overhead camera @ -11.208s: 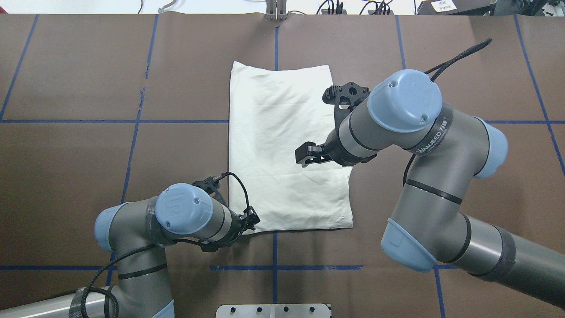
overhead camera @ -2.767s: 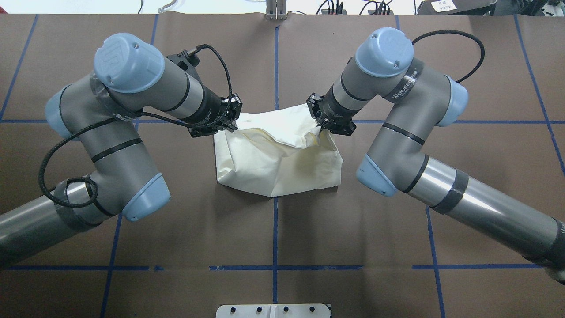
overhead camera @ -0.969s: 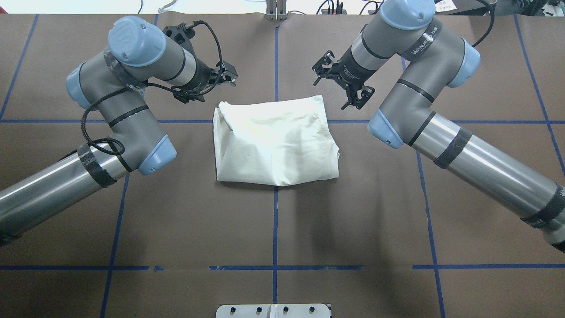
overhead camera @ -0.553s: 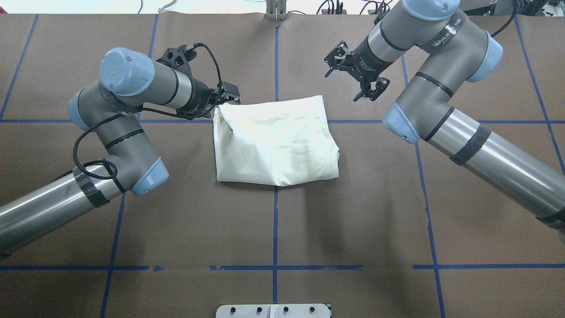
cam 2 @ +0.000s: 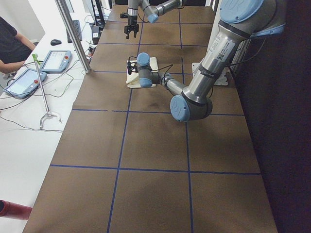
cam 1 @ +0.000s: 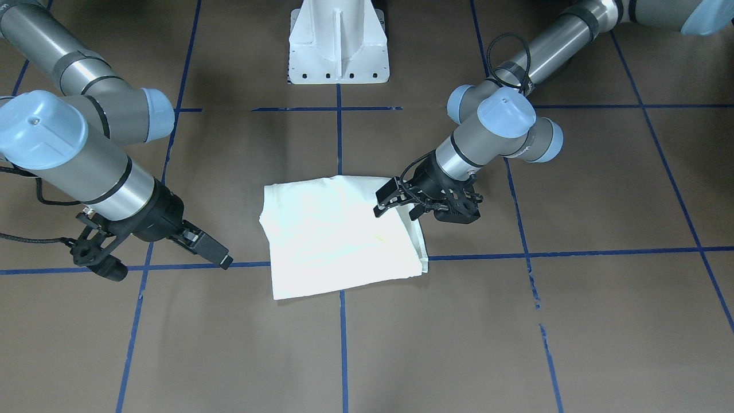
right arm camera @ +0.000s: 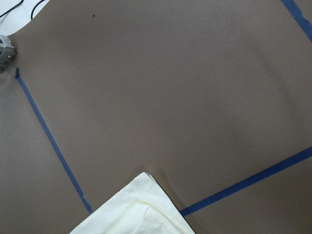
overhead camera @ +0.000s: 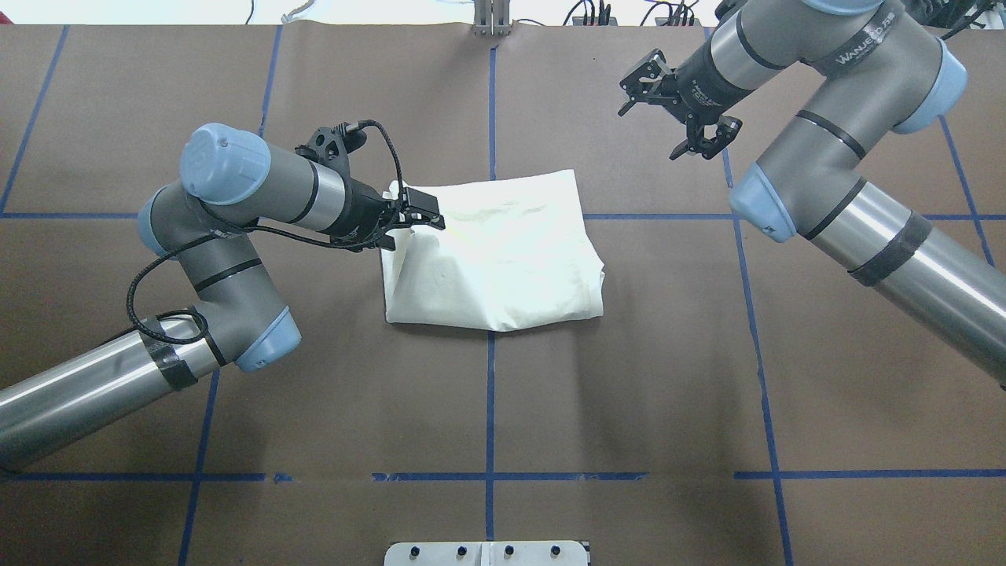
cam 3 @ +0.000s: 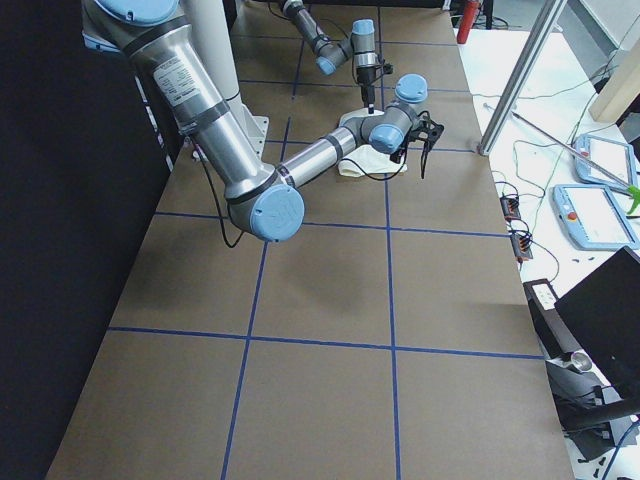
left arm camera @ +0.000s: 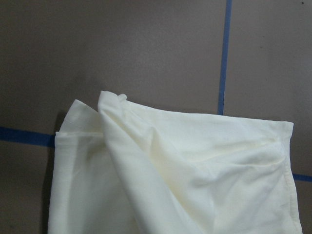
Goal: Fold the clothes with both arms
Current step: 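Lower the left gripper to the folded shirt's side while the right arm rises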
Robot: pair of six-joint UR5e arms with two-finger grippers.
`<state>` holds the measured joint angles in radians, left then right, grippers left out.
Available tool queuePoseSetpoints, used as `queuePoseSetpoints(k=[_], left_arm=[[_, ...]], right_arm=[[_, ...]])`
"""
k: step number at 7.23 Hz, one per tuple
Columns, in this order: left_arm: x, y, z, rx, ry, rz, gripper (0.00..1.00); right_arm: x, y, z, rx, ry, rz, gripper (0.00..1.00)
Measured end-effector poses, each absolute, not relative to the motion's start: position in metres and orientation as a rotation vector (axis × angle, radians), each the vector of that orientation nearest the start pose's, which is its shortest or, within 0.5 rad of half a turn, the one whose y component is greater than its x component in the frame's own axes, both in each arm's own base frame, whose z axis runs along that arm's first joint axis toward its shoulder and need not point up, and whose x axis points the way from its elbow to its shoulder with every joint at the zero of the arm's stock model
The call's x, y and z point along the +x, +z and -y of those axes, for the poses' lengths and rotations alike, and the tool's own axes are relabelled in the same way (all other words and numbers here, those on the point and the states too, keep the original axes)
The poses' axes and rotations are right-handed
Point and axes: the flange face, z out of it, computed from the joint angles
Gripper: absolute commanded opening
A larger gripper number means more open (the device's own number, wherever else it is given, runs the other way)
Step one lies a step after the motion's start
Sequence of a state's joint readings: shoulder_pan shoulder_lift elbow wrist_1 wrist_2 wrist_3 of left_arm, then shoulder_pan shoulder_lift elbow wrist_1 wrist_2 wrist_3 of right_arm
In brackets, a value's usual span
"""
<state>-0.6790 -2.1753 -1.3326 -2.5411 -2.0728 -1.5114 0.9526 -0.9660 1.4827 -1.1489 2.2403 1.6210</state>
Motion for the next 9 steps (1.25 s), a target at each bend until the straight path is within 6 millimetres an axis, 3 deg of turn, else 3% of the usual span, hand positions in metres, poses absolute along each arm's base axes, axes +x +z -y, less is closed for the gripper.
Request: queuePoseSetpoints(k=[4,9], left_arm=[[0.509,0.311,0.508,0.041,-0.106,-1.476,1.0],[0.516,0.317,0.502,-0.052,-0.193,-1.551,1.0]], right_arm=[[-0.343,0.282,0.617,-0.163,0.594,1.095,1.0],[-0.339,0.277,0.614,-0.165,0.6,1.09,1.0]])
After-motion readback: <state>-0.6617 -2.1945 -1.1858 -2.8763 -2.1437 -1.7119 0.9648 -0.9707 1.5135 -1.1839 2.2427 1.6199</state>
